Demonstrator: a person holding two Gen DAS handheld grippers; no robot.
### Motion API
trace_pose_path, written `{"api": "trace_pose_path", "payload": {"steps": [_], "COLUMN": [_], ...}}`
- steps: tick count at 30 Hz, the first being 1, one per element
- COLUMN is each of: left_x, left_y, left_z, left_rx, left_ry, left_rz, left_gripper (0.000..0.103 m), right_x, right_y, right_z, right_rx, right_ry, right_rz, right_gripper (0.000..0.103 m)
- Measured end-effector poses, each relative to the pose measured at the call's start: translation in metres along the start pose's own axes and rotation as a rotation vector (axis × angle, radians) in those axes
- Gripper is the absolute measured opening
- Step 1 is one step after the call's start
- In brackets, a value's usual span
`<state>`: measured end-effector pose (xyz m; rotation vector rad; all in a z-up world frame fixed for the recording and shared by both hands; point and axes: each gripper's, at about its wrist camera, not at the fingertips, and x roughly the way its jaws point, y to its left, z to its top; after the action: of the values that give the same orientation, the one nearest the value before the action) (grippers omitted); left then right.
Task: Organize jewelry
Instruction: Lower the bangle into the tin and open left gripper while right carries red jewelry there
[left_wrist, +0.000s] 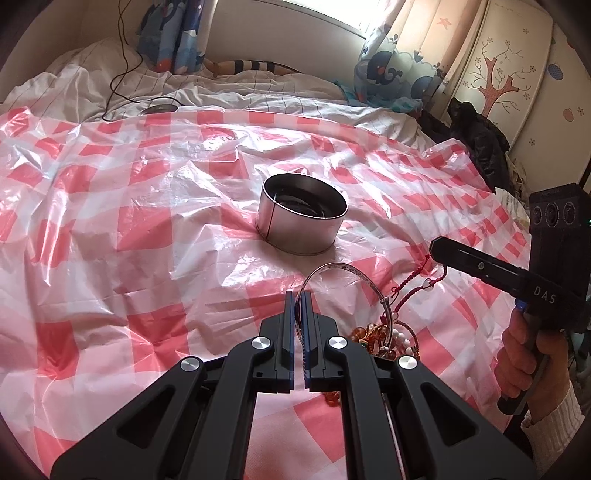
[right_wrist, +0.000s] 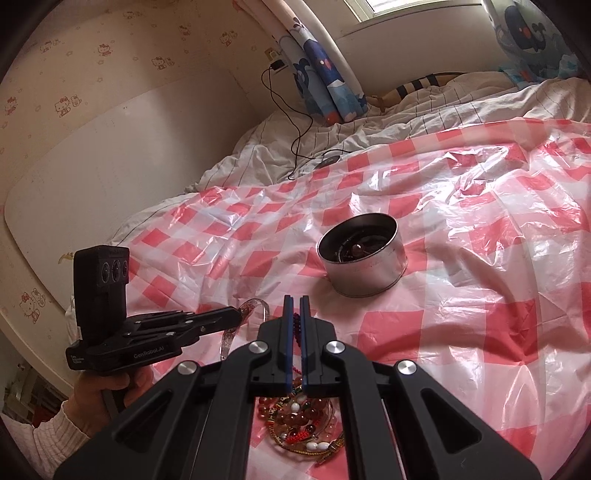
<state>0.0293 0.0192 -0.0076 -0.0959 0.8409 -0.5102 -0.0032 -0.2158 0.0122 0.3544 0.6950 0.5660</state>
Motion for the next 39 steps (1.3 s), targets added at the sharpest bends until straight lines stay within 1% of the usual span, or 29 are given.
{"api": "trace_pose_path", "payload": {"steps": [6, 14, 18, 22, 27, 33, 37, 39], "left_x": [0.0, 0.002, 0.002, 0.008, 0.031, 0.068, 0.094, 0.108], "left_y": [-0.009, -0.009, -0.01, -0.014, -0.011, -0.011, -0.013, -0.011], "left_z": [0.004, 0.006, 0.02, 0.043, 0.071, 0.095, 0.104, 0.106], "left_rx": [0.017, 0.01, 0.006, 0.01, -0.017, -0.001, 0.021, 0.035], "left_ry": [0.004, 0.011, -0.004, -0.028, -0.042, -0.032, 0.002, 0.042], "left_rz": [0.012, 0.038, 0.036, 0.025, 0.025, 0.063, 0.104, 0.123], "left_gripper": [0.003, 0.003, 0.003, 0.003, 0.003, 0.003, 0.003, 0.004], "right_x": [-0.01, -0.012, -0.012, -0.006, 0.014, 0.035, 0.056, 0.066], "right_y": [-0.002, -0.003, -0.004, -0.009, -0.02, -0.025, -0.032, -0.034], "right_z": [0.004, 0.006, 0.013, 0.032, 0.066, 0.092, 0.102, 0.105], "right_rx": [0.016, 0.017, 0.027, 0.053, 0.111, 0.11, 0.116, 0.122], "right_ry": [-0.043, -0.055, -0.062, -0.079, -0.113, -0.131, -0.117, -0.107], "right_rz": [0.004, 0.001, -0.003, 0.009, 0.025, 0.013, -0.001, -0.003], "right_gripper": [0.004, 0.004, 0.004, 0.004, 0.004, 0.004, 0.004, 0.004]}}
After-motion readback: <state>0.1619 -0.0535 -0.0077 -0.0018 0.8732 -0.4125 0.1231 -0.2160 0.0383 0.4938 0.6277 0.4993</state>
